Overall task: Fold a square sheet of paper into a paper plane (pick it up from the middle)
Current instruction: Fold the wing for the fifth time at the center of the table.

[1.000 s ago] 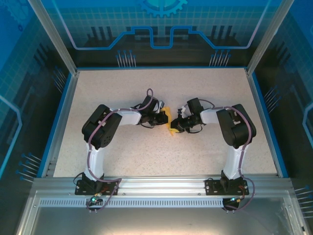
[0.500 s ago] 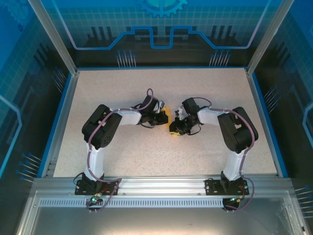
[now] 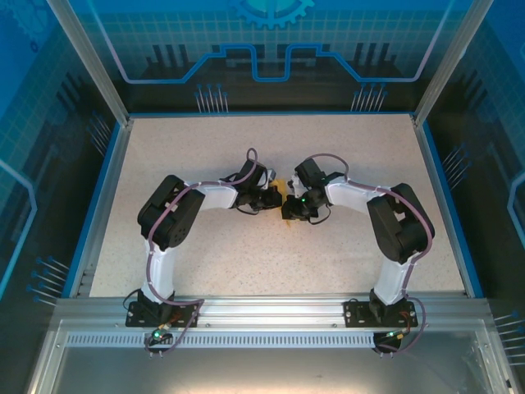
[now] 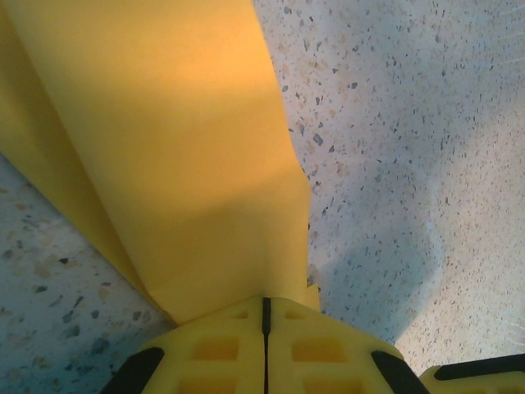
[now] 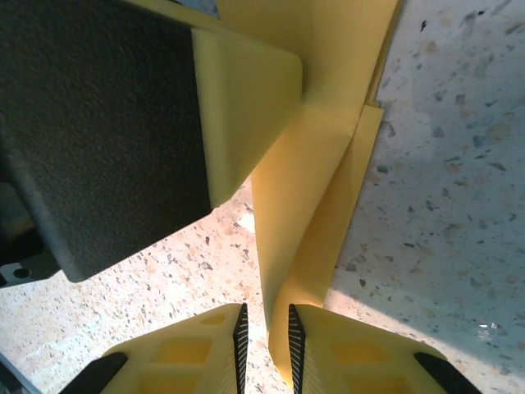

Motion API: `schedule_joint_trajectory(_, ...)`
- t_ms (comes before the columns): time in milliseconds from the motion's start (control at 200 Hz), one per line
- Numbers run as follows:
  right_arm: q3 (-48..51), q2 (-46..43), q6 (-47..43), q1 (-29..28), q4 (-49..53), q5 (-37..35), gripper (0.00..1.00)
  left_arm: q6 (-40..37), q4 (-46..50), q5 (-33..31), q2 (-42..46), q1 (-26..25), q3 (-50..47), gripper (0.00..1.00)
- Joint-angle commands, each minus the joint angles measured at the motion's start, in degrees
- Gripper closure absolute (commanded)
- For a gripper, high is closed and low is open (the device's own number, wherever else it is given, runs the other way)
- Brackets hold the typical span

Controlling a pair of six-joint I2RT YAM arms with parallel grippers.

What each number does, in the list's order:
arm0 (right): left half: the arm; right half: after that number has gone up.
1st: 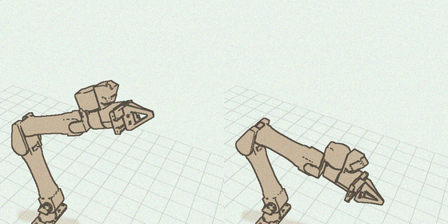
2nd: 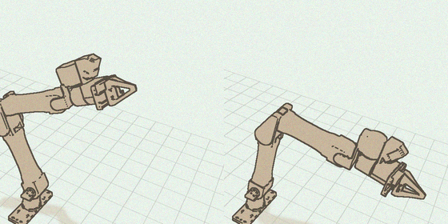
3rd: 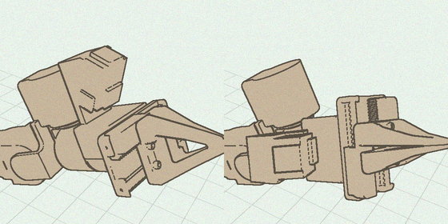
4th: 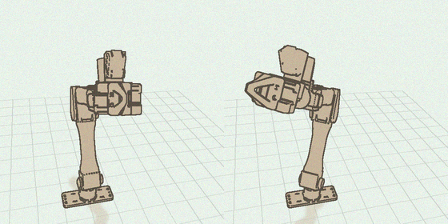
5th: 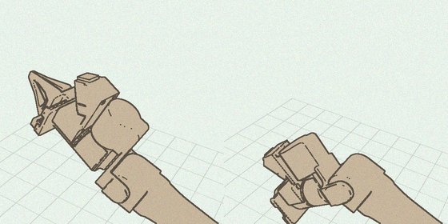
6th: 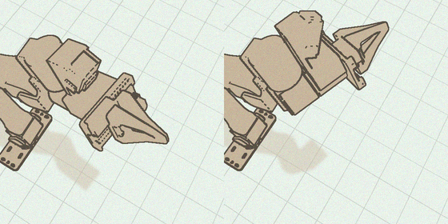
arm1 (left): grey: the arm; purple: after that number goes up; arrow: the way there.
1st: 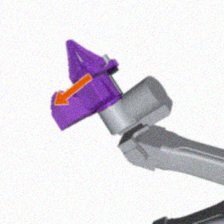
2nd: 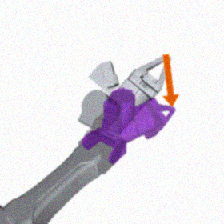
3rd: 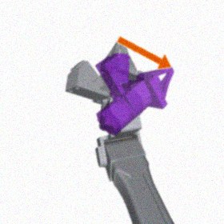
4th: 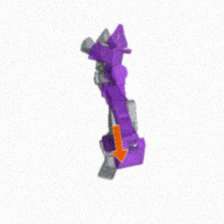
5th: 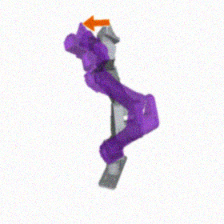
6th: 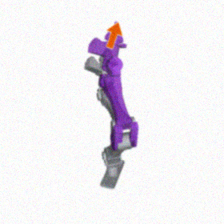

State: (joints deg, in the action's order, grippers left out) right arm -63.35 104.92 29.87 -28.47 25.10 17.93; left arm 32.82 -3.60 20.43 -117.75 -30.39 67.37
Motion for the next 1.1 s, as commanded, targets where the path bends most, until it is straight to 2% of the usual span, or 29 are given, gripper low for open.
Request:
schedule_joint_trajectory(0,-1.25,1.45,-0.86,-0.8,1.71,-0.91,0.77,-1.38,5.63,-3.46,-2.91,-0.34,0.02,0.92)
schedule_joint_trajectory(360,-0.56,3.37,0.14,-0.62,0.27,-0.06,0.8,-1.42,6.08,-3.29,-2.45,-0.36,0.74,0.91)
schedule_joint_trajectory(685,3.2,3.93,1.48,1.5,-3.92,4.42,0.94,-1.97,6.9,-2.96,-0.23,-0.33,2.58,0.9)
schedule_joint_trajectory(905,7.56,3.23,3.92,4.5,-11.75,13.01,0.99,-1.06,2.97,-0.48,3.68,-0.37,0.92,0.78)
schedule_joint_trajectory(1095,9.93,2.24,7.4,6.78,-19.37,21.3,1.0,-0.17,-2.89,2.07,5.42,-0.35,-2.71,0.75)
